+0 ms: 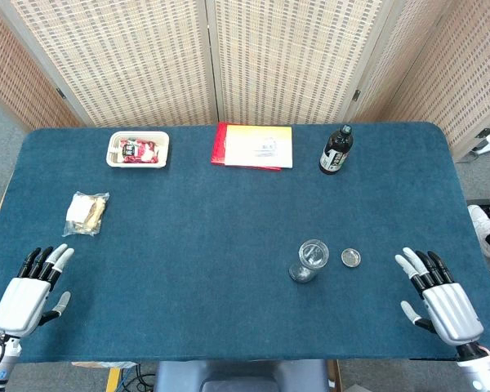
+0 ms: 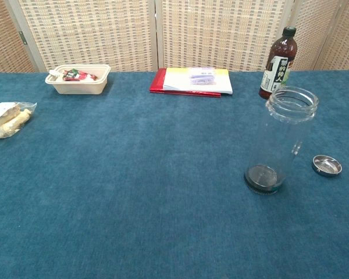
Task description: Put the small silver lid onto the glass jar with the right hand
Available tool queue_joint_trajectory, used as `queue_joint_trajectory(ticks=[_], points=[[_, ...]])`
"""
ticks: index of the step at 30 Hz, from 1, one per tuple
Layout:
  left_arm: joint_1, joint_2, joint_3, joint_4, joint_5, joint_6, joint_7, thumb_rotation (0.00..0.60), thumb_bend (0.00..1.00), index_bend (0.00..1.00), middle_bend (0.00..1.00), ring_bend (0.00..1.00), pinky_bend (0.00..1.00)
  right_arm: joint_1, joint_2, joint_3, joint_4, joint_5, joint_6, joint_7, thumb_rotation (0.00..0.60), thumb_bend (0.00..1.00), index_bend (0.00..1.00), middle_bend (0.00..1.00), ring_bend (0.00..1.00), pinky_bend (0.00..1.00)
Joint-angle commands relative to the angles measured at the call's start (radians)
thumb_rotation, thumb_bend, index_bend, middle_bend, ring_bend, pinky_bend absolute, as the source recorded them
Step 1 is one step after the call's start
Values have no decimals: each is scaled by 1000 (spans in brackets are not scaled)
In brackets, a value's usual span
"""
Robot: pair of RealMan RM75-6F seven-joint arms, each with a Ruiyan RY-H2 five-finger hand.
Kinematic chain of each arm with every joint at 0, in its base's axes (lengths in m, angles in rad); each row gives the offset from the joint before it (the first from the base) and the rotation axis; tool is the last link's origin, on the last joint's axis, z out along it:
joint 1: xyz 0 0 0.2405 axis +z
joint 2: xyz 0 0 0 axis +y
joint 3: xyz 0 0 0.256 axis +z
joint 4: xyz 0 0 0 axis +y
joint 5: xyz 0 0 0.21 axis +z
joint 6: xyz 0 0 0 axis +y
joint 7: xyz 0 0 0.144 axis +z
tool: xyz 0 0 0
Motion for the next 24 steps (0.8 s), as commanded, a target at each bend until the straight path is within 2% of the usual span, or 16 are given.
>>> queue_joint_trajectory(ticks=[1,8,13,20,22,24], points=[[-3,-3,1,-1,-4,-10,5,600,374,0,47,0,0,0,0,1,3,4,-2,4,600,343,5,0,0,0],[-11,-4,-1,8,-8,-21,-2,600,374,0,47,0,0,22,16,22,-19,40,-37,28,600,342,5,0,0,0],[-5,9,-2,6,2,4,-38,600,373,0,47,0,0,56,70,46,-84,94,-109,-36,600,342,5,0,0,0],[10,23,-1,2,-1,25,-54,600,373,0,47,0,0,119,122,79,-128,144,-204,-14,600,342,5,0,0,0],[11,25,0,-1,1,28,-56,600,374,0,48,0,0,130,116,85,-116,150,-217,-6,600,342,32,0,0,0],[11,25,0,-3,2,28,-57,600,374,0,47,0,0,142,104,91,-96,154,-230,4,600,342,102,0,0,0]])
